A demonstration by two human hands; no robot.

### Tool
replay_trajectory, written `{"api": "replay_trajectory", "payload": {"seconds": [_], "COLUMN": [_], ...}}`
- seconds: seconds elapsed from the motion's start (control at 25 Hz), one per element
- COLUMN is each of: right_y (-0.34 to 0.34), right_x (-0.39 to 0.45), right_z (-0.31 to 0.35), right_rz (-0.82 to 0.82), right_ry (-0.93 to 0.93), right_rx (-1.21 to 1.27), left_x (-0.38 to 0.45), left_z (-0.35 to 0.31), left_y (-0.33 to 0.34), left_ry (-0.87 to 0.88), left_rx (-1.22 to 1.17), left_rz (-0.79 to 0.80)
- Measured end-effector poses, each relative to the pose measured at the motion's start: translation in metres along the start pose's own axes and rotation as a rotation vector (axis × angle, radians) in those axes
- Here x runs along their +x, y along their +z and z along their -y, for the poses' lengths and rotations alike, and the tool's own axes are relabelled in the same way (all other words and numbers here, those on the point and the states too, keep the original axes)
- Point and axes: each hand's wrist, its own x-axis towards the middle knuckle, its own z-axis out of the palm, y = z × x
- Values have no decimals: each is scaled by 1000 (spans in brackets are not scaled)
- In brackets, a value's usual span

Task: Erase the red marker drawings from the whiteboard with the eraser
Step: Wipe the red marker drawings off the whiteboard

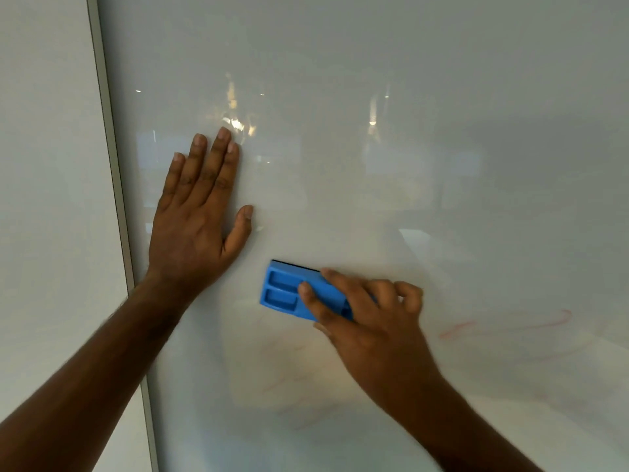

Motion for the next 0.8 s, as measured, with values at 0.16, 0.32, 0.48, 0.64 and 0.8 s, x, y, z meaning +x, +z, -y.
{"api": "replay_trajectory", "payload": {"seconds": [0.16, 0.32, 0.48, 0.64, 0.8], "right_y": [17, 18, 9, 0, 13], "right_x": [-8, -51, -76, -50, -26], "right_z": [45, 49, 11, -16, 25], "right_rz": [27, 96, 34, 64, 50], "right_ry": [-36, -79, -109, -84, -48], "right_rx": [50, 81, -11, -60, 59], "left_x": [0, -4, -6, -6, -6], "left_z": [1, 3, 2, 1, 2], "left_y": [0, -1, -1, -2, -2], "left_ry": [9, 12, -1, -4, -4], "left_rx": [-1, 11, 16, 19, 25], "left_rz": [8, 7, 11, 5, 15]}}
